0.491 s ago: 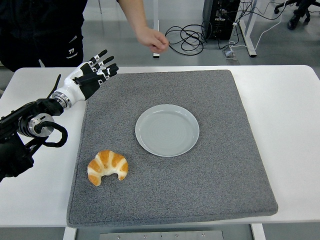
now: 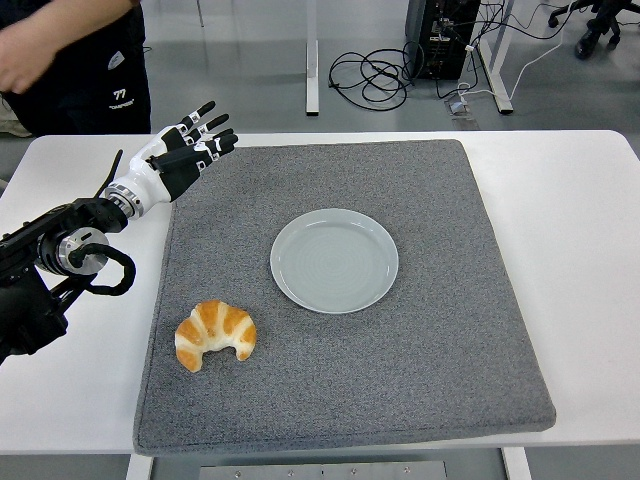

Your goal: Place the bread on the plate

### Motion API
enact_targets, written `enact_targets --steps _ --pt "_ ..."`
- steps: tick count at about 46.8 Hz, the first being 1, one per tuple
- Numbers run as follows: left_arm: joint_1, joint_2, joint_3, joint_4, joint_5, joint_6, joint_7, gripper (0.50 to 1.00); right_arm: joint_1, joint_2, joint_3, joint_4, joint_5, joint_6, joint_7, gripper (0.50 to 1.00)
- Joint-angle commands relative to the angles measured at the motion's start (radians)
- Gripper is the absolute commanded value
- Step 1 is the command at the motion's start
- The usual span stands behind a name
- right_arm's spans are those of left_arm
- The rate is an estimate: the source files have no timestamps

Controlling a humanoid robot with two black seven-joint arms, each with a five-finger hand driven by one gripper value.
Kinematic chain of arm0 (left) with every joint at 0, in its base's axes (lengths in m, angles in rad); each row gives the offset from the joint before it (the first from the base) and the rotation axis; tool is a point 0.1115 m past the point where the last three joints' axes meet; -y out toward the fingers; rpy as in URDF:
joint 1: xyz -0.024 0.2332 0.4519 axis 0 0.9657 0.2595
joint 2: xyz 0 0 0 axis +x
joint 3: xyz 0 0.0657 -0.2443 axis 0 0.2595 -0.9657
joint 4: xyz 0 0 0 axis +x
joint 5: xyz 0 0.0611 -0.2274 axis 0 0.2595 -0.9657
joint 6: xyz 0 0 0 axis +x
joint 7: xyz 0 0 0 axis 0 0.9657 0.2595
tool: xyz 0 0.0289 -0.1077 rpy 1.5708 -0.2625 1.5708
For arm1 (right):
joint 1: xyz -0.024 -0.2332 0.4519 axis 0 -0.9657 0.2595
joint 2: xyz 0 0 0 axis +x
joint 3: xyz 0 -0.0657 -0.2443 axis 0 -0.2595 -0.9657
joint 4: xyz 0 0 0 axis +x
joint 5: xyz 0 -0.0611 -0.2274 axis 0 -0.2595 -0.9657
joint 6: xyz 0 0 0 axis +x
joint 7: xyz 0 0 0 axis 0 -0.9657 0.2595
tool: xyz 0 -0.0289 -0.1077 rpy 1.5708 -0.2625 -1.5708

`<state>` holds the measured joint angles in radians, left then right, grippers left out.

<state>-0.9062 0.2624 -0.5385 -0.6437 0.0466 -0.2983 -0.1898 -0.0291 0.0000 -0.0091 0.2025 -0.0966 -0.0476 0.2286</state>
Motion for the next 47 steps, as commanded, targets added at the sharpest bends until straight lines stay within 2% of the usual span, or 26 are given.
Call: enact_targets --steps 1,47 --pt "0.006 0.0 -0.001 0.001 0.003 0.001 -0.002 0.968 0.0 0.0 0.0 0.0 0.0 0.0 0.0 1.0" --pt "0.006 0.003 0.006 -0.001 0.015 0.001 -0.003 0.968 0.0 0.0 0.0 0.0 0.0 -0.001 0.0 1.0"
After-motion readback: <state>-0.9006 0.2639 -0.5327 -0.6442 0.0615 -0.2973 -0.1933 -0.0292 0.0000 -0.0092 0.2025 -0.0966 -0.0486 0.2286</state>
